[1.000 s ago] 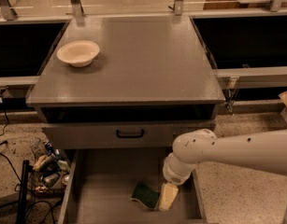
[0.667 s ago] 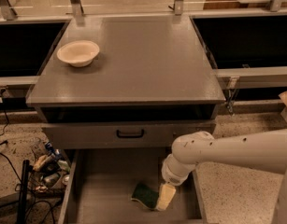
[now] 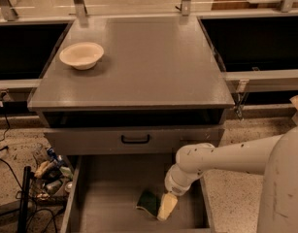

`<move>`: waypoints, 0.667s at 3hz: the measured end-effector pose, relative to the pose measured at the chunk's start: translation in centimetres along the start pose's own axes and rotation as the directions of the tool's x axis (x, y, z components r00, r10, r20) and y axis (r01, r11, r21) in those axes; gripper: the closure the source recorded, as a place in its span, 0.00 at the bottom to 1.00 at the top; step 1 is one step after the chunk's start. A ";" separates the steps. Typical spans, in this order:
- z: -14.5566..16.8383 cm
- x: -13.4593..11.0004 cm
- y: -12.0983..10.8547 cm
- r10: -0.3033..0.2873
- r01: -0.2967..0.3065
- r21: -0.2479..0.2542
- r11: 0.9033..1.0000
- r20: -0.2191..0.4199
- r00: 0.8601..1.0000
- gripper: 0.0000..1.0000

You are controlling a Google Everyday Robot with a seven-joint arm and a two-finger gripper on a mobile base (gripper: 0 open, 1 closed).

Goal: Pick sponge from middle drawer and place on counter

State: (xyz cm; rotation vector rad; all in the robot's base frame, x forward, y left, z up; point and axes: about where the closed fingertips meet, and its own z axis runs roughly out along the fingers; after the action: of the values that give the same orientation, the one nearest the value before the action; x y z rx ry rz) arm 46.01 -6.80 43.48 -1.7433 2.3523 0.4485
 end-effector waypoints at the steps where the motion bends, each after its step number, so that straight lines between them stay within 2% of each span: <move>1: 0.0 0.0 0.0 0.000 0.000 0.000 1.000 0.000 1.000 0.00; 2: 1.9 0.4 0.1 0.020 -0.020 -0.016 1.000 0.011 1.000 0.00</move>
Offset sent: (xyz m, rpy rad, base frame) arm 0.0009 0.0073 -0.0329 0.0399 0.0351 -0.0273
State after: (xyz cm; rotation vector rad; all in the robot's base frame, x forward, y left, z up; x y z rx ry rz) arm 45.78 -6.44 41.54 -1.7215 2.3669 0.4802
